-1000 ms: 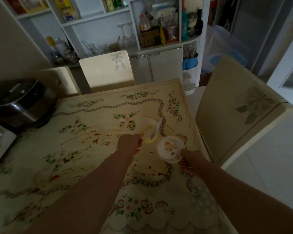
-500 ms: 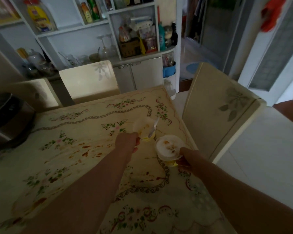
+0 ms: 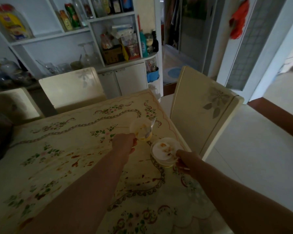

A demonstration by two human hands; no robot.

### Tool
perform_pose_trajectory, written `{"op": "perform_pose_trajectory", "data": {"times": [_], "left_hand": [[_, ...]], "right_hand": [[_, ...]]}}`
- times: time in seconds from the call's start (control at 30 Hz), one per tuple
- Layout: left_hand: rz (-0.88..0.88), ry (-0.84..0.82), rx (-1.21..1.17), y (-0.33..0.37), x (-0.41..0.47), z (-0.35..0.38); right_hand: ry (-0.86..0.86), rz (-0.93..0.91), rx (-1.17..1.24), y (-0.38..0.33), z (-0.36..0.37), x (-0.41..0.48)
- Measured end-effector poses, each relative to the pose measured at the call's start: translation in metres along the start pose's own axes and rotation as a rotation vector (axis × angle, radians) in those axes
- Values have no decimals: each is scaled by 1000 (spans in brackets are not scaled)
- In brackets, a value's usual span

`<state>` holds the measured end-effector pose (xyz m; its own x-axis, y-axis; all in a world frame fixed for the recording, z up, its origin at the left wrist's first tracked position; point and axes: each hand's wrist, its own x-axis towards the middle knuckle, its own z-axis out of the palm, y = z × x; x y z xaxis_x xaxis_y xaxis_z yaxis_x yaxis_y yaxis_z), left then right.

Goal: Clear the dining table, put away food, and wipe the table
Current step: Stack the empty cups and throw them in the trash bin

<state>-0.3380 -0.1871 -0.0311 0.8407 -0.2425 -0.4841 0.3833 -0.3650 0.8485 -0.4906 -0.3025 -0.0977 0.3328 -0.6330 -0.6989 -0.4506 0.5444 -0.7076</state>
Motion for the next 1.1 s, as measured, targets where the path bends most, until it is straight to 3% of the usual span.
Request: {"op": "perform_pose_trajectory", "data": {"times": [0.53,1.1], "left_hand": [[-3,77,-11,-1,4,-19],[22,35,22,-1,15,1]], "right_hand": [[162,-96,-257,-3,16,2],[173,-69,-192,-4,2,11]]}}
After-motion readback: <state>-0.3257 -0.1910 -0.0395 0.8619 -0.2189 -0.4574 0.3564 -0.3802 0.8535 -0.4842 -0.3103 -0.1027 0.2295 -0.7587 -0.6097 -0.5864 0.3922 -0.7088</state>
